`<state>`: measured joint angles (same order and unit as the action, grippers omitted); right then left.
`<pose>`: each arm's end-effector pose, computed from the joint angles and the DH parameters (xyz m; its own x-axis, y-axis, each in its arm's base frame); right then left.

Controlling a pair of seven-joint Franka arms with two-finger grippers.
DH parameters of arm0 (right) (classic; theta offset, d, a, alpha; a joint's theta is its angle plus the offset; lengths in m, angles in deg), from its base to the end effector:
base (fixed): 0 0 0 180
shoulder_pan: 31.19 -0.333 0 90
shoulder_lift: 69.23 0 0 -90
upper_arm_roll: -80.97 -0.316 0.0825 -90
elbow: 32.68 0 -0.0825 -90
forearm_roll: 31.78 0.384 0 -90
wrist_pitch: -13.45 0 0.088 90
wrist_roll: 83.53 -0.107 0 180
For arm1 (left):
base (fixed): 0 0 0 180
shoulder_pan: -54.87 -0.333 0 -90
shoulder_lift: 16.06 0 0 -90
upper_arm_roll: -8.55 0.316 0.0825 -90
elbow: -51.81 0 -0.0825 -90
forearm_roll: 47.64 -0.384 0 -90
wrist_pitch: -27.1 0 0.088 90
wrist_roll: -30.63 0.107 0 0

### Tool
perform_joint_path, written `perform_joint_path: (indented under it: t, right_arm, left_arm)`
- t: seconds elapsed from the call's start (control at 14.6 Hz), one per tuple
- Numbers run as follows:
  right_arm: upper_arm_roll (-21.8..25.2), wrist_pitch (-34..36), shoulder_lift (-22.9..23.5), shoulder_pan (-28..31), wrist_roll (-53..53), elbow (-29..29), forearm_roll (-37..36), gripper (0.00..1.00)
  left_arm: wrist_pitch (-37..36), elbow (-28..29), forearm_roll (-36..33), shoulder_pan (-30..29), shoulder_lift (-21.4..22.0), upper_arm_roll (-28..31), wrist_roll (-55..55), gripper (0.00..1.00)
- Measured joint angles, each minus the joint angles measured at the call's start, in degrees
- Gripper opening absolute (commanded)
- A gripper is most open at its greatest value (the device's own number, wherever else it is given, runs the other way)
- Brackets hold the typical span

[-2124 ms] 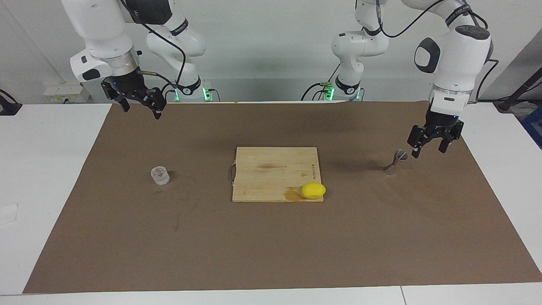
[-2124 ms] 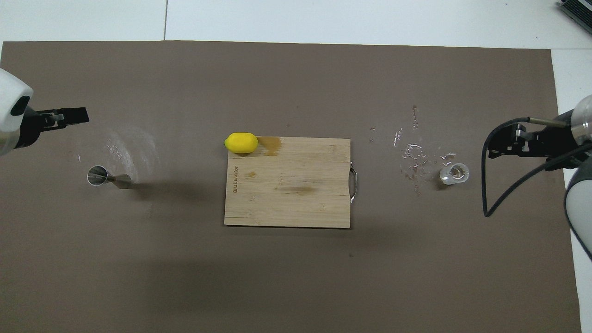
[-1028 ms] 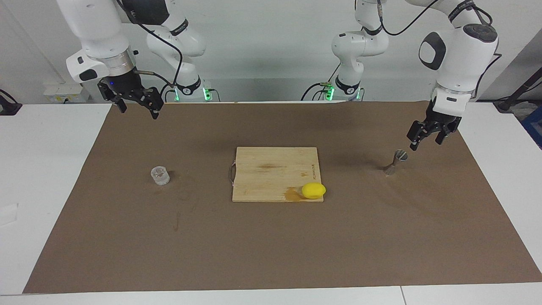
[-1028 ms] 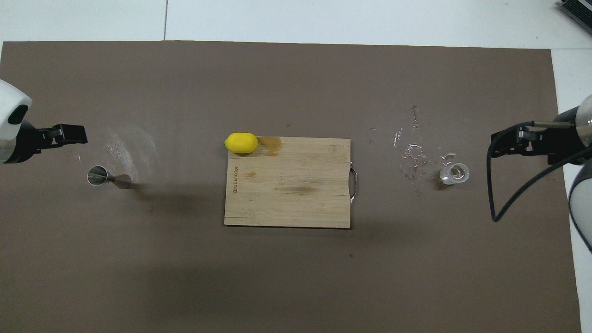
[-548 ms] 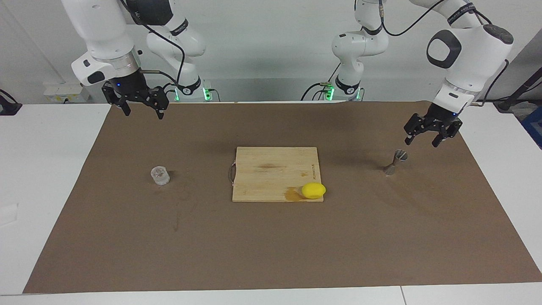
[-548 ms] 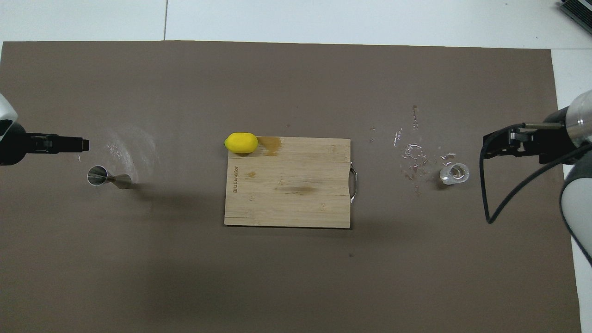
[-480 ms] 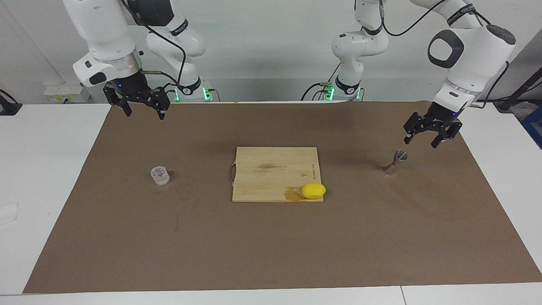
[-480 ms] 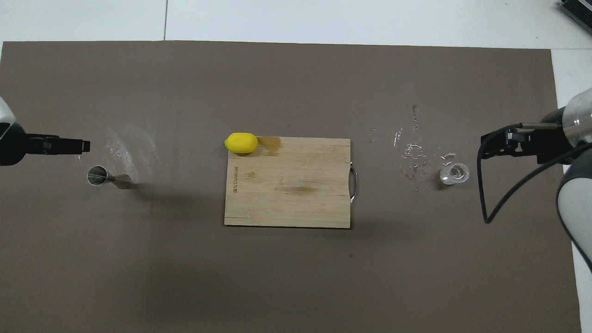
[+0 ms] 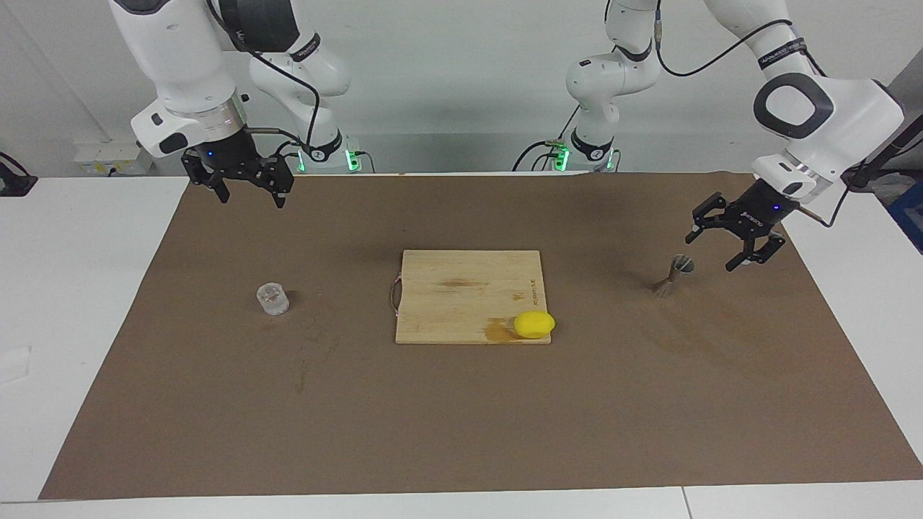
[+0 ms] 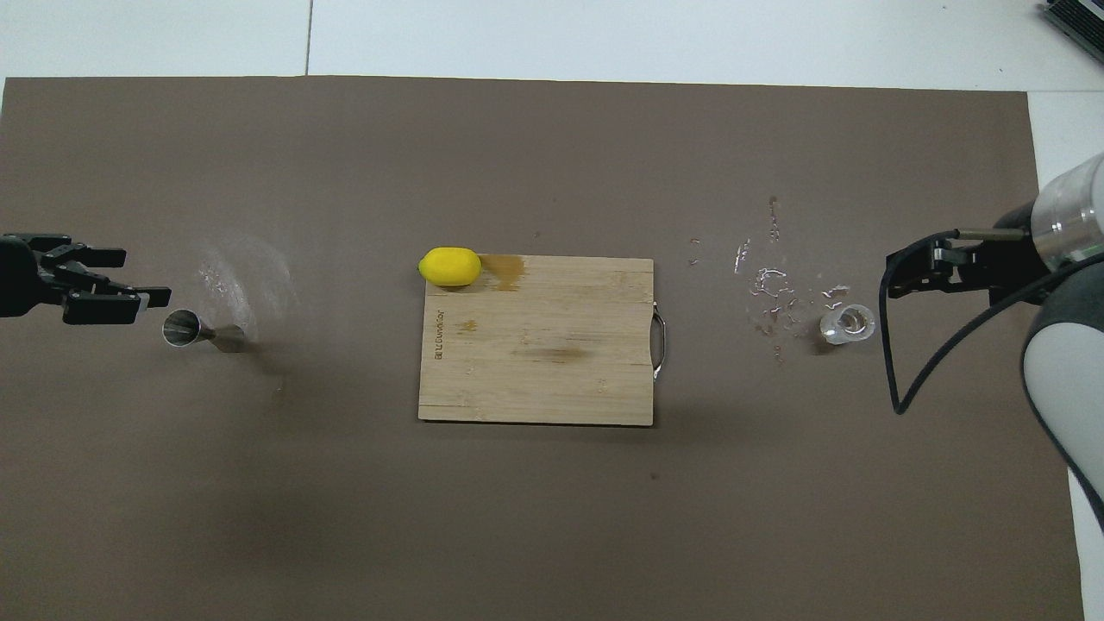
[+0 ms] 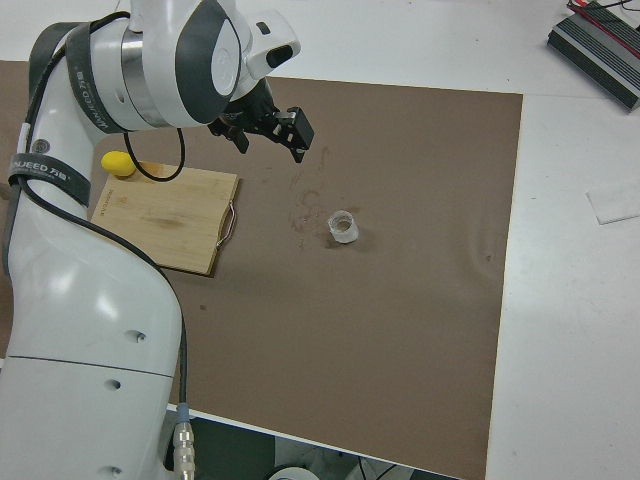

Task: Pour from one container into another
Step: 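Move the left gripper toward the small steel cup, then close the left gripper around the small steel cup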

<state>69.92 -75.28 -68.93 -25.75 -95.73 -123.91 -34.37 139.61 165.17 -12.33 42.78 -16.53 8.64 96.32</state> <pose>0.5507 0.0489 0.6098 0.9926 -0.1156 -0.0383 -0.1135 -0.9921 0.0535 0.5554 0.0813 0.4706 0.7366 -0.5086 0.4458 -0.6578 -0.6920 0.2974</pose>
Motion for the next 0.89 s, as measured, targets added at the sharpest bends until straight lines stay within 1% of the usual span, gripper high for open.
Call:
perform_joint_path:
  t: [0.07,0.21,0.34,0.48,0.62,0.75,0.89]
  right_arm:
    - [0.0,0.0,0.0,0.0,0.0,-0.1,0.0,1.00]
    - [0.0,0.1,0.0,0.0,0.0,-0.1,0.0,1.00]
    - [0.0,0.2,0.0,0.0,0.0,-0.1,0.0,1.00]
    - [0.0,0.2,0.0,0.0,0.0,-0.1,0.0,1.00]
    - [0.0,0.2,0.0,0.0,0.0,-0.1,0.0,1.00]
    - [0.0,0.2,0.0,0.0,0.0,-0.1,0.0,1.00]
    - [0.0,0.2,0.0,0.0,0.0,-0.1,0.0,1.00]
  left_arm:
    - [-2.1,0.0,2.7,-1.3,-0.4,0.0,6.1,1.00]
    - [-6.1,0.0,8.2,-3.1,-0.7,0.0,13.9,1.00]
    - [-10.7,0.1,14.1,-4.7,-2.0,0.0,21.3,1.00]
    - [-15.8,0.3,20.0,-6.8,-4.9,0.0,28.9,1.00]
    - [-19.9,0.3,24.8,-9.5,-9.4,0.0,38.1,1.00]
    - [-21.4,0.3,26.8,-12.2,-13.4,0.0,45.4,1.00]
    - [-23.8,0.2,28.5,-14.1,-15.7,0.0,49.4,1.00]
